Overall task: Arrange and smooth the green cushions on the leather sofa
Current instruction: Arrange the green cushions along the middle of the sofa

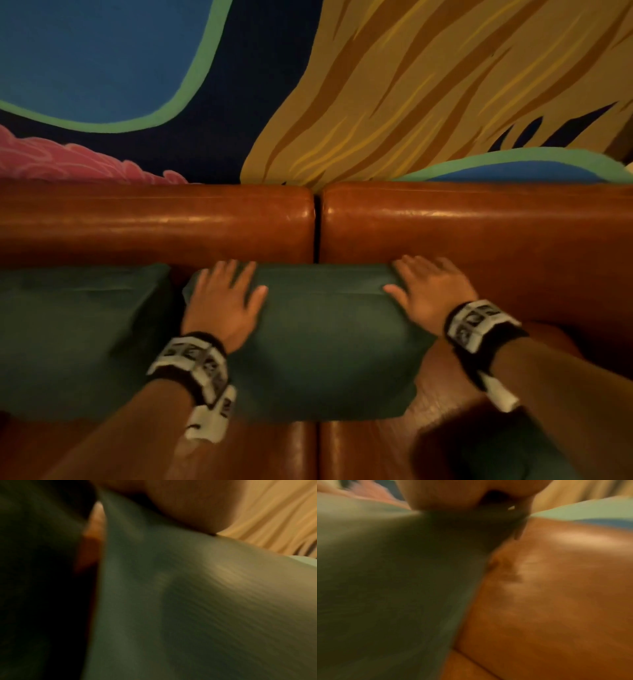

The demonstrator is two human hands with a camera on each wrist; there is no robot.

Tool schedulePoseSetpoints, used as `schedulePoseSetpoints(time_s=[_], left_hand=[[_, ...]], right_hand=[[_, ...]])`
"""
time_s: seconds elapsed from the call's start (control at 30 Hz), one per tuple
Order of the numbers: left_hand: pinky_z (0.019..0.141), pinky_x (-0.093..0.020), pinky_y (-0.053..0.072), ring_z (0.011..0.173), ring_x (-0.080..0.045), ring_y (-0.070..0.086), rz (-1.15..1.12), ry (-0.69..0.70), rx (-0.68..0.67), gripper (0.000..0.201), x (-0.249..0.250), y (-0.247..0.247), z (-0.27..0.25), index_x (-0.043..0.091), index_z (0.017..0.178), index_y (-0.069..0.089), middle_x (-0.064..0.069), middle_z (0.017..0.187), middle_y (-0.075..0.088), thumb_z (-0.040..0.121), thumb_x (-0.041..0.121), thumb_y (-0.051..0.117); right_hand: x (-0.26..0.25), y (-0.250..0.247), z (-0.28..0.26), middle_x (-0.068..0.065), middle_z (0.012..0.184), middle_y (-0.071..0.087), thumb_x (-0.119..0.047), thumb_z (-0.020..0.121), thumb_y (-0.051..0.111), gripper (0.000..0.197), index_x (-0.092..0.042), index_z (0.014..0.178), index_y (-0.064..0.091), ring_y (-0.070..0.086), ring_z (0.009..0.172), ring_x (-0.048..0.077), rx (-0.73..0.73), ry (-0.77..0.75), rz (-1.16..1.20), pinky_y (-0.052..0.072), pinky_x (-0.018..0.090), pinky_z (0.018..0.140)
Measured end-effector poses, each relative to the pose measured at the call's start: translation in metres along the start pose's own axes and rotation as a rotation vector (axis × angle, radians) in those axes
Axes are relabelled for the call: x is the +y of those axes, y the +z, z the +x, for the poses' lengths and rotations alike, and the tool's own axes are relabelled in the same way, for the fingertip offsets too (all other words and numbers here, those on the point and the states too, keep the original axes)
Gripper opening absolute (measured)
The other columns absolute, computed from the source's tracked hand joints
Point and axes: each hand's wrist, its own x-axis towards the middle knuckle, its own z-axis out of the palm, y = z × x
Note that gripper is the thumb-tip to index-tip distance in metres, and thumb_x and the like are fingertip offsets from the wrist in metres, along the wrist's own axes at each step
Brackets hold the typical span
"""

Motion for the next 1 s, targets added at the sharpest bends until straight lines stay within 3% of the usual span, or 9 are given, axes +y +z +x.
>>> schedulePoseSetpoints(time_s=[0.13, 0.23, 0.33, 0.43, 0.53, 0.63, 0.73, 0.8, 1.0], left_hand=[[0.116, -0.032, 0.024, 0.136, -0.022, 0.039, -0.506, -0.173, 0.206, 0.057, -0.036, -0.027, -0.033, 0.012, 0.136, 0.049, -0.010, 0.144, 0.046, 0.095, 0.047, 0.034], [0.096, -0.024, 0.048, 0.107, -0.018, 0.063, -1.582, -0.221, 0.133, 0.061, 0.019, -0.047, -0.069, 0.010, 0.119, 0.062, -0.009, 0.119, 0.067, 0.082, 0.059, 0.057], [0.075, -0.035, 0.058, 0.088, -0.028, 0.070, -2.203, -0.458, -0.278, 0.066, 0.079, -0.027, -0.079, 0.006, 0.106, 0.067, -0.019, 0.107, 0.069, 0.081, 0.061, 0.039], [0.071, -0.036, 0.059, 0.090, -0.028, 0.070, -2.239, -0.553, -0.277, 0.075, 0.082, 0.001, -0.069, 0.007, 0.102, 0.072, -0.018, 0.110, 0.069, 0.076, 0.068, 0.038], [0.069, -0.045, 0.059, 0.092, -0.036, 0.070, -2.262, -0.629, -0.143, 0.078, 0.035, 0.015, -0.055, 0.004, 0.090, 0.077, -0.019, 0.105, 0.071, 0.056, 0.072, 0.061], [0.069, -0.042, 0.059, 0.087, -0.032, 0.072, -2.318, -0.612, -0.030, 0.081, -0.024, 0.017, -0.057, 0.006, 0.083, 0.078, -0.017, 0.103, 0.072, 0.084, 0.073, 0.032], [0.083, -0.046, 0.056, 0.103, -0.036, 0.066, -2.432, -0.419, -0.096, 0.082, -0.055, 0.012, -0.070, 0.009, 0.101, 0.074, -0.021, 0.122, 0.062, 0.093, 0.068, 0.018], [0.100, -0.056, 0.042, 0.120, -0.048, 0.050, -2.648, -0.111, -0.422, 0.083, -0.035, 0.010, -0.076, -0.003, 0.129, 0.052, -0.033, 0.135, 0.046, 0.093, 0.066, 0.025], [0.060, -0.028, 0.057, 0.069, -0.020, 0.072, -1.602, -0.197, -0.695, 0.092, 0.059, 0.029, -0.077, 0.013, 0.086, 0.072, -0.011, 0.087, 0.074, 0.060, 0.087, 0.024]], right_hand=[[0.044, -0.035, -0.030, 0.006, 0.121, 0.065, -0.049, 0.098, 0.033, 0.046, -0.019, 0.125, 0.056, 0.061, 0.109, 0.029, 0.122, 0.260, 0.327, 0.046, 0.041, 0.094], [-0.013, -0.061, -0.056, 0.004, 0.105, 0.072, -0.063, 0.081, 0.060, 0.052, -0.020, 0.111, 0.064, 0.068, 0.095, 0.023, 0.292, 0.379, 1.412, 0.055, 0.039, 0.085], [-0.095, -0.045, -0.062, 0.018, 0.103, 0.071, -0.066, 0.075, 0.053, 0.067, -0.008, 0.106, 0.065, 0.071, 0.086, 0.027, -0.265, 0.529, 2.423, 0.057, 0.036, 0.073], [-0.126, -0.013, -0.050, 0.018, 0.111, 0.070, -0.065, 0.079, 0.040, 0.073, -0.005, 0.110, 0.066, 0.071, 0.093, 0.028, -0.467, 0.628, 2.467, 0.058, 0.035, 0.073], [-0.089, 0.006, -0.038, 0.018, 0.114, 0.069, -0.072, 0.051, 0.073, 0.082, -0.006, 0.100, 0.076, 0.069, 0.101, 0.030, -0.335, 0.682, 2.486, 0.059, 0.040, 0.075], [-0.028, 0.009, -0.048, 0.017, 0.114, 0.069, -0.061, 0.027, 0.090, 0.085, -0.007, 0.092, 0.078, 0.070, 0.100, 0.029, -0.180, 0.649, 2.506, 0.060, 0.041, 0.072], [0.006, -0.005, -0.067, 0.017, 0.120, 0.067, -0.054, 0.056, 0.077, 0.053, -0.013, 0.091, 0.079, 0.070, 0.101, 0.027, -0.010, 0.593, 2.535, 0.060, 0.036, 0.070], [-0.014, -0.011, -0.073, 0.019, 0.110, 0.069, -0.055, 0.067, 0.065, 0.047, -0.014, 0.085, 0.079, 0.072, 0.091, 0.027, -0.128, 0.532, 2.525, 0.060, 0.034, 0.069], [-0.099, 0.020, -0.054, 0.012, 0.094, 0.075, -0.074, 0.037, 0.081, 0.089, -0.009, 0.096, 0.070, 0.073, 0.085, 0.021, -0.609, 0.334, 1.906, 0.058, 0.026, 0.066]])
